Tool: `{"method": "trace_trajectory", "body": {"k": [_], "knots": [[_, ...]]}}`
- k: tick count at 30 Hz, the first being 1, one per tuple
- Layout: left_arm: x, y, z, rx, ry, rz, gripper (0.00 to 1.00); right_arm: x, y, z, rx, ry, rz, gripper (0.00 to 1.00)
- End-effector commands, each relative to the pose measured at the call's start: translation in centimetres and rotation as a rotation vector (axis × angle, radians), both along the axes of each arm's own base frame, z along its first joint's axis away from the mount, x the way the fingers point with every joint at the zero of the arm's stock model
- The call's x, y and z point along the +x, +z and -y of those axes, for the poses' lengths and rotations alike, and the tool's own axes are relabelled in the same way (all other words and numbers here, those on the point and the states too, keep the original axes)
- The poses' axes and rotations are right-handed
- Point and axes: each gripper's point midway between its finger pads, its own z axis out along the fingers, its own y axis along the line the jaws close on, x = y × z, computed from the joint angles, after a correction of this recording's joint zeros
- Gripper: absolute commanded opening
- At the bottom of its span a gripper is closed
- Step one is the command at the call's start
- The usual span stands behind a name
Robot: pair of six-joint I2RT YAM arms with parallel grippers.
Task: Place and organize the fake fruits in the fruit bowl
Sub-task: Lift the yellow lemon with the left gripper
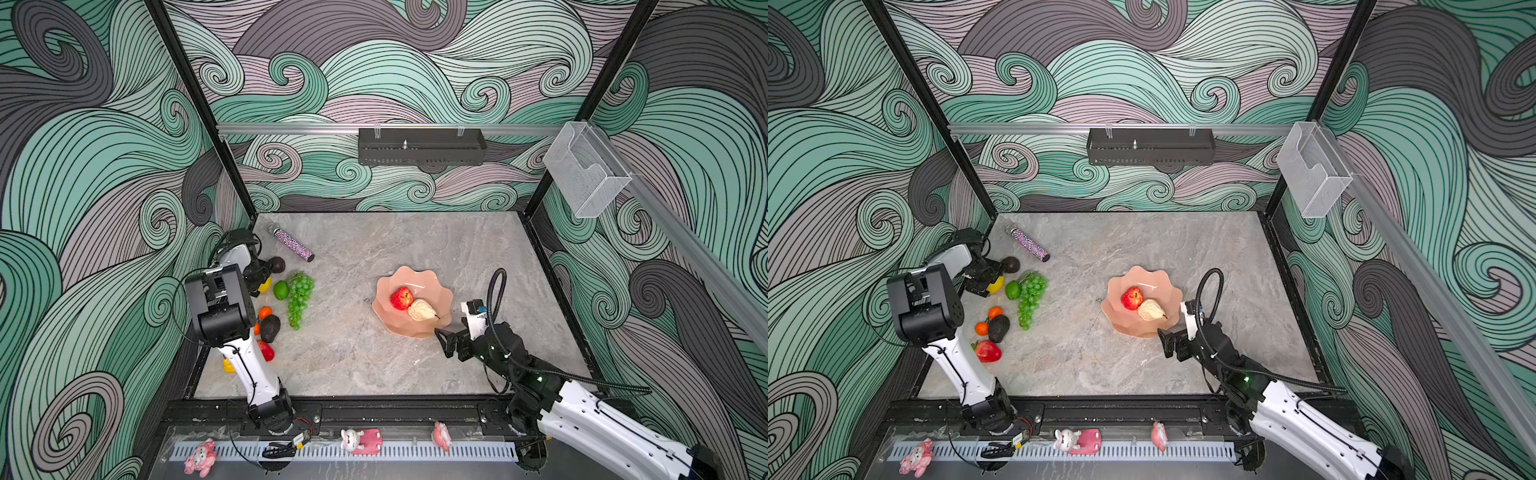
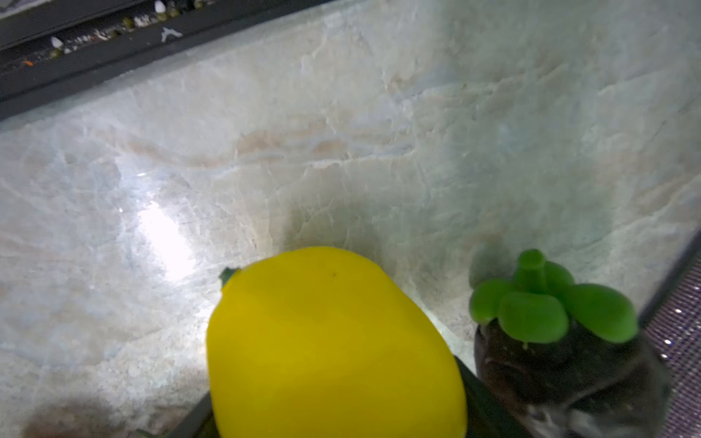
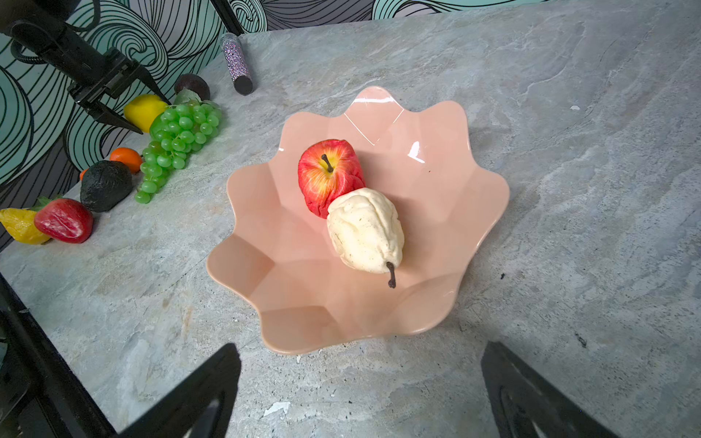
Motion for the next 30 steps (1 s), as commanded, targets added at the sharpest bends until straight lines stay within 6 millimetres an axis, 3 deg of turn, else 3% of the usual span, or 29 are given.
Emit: {"method": "trace_trajectory", "body": {"k": [1,7,16,21,24,30], "knots": [[-0.2,-0.1,-0.4,-0.001,-0.008,-0.029,0.69,0.1,-0.1,-0.1,0.000,0.002,0.008,1.00],[0.0,1.2,0.0,0.009,-0.022,0.004,0.67,0.1,0.0,0.0,0.003,0.001,0.010,1.00],[0.3,6.9,2.1,0.041,-0.072,0.137,0.66,0.0,0.6,0.0,0.011,-0.001,0.007,1.00],[0.2,9.7,7.0,-0.070,-0.138,0.298,0.66,-0.4,2.9,-1.3,0.098,0.049,0.009,0.99],[0.0,11.8,11.1,-0.151,-0.200,0.381,0.66,-0.3,4.6,-2.3,0.161,0.074,0.019,0.99],[-0.7,15.1,21.2,-0.328,-0.369,0.512,0.66,0.8,6.5,-4.9,0.291,0.098,0.014,0.98]]}}
